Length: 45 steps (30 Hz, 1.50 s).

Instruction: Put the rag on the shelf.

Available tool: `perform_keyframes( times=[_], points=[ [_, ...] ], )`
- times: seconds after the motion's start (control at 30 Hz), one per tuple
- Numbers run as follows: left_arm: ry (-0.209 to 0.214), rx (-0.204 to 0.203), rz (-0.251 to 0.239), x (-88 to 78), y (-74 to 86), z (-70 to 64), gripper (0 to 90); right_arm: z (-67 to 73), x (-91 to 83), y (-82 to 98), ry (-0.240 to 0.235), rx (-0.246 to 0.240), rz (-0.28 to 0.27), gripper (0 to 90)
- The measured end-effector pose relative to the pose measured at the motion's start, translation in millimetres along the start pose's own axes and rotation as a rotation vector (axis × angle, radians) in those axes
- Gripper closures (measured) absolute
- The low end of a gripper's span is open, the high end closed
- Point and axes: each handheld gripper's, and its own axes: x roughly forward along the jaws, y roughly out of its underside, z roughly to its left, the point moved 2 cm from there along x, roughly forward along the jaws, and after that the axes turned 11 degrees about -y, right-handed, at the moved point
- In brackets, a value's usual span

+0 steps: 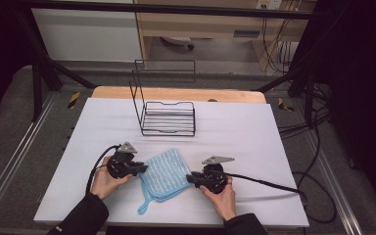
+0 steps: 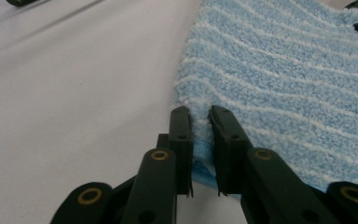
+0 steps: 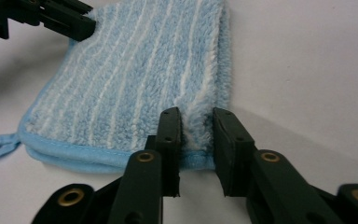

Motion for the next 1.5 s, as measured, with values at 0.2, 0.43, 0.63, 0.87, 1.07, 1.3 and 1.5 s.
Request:
perform_keyframes(
  times=[0.2,0.43,0.63,0.87,1.07,1.3,1.5],
  points=[
    [0.004,-0.016,-0.009,-4.5,1.0,-1.4,79.1,-0.3,-2.7,-4.1,-0.019,0.006,0.006,80.0],
    [0.039,-0.05,-0.028,-16.5,6.2,-7.7,79.1,-2.8,-10.7,-15.0,-0.022,-0.028,0.008,81.5],
    [0.016,-0.07,-0.044,-26.4,16.2,-22.3,78.7,-6.2,-10.9,-28.7,-0.013,-0.067,0.035,82.0],
    [-0.018,-0.11,-0.058,-34.0,27.5,-29.3,78.2,-7.0,-2.0,-46.4,-0.011,-0.118,0.064,82.3],
    [-0.058,-0.134,-0.063,-39.6,35.0,-36.8,76.4,-5.0,9.8,-61.8,0.001,-0.18,0.108,82.5],
    [-0.067,-0.119,-0.05,-37.1,38.8,-34.9,69.1,-9.7,26.4,-59.3,0.032,-0.224,0.131,75.9],
    [-0.076,-0.113,-0.09,-46.1,31.9,-26.6,62.2,2.0,11.5,-56.4,0.062,-0.283,0.069,55.1]
  ],
)
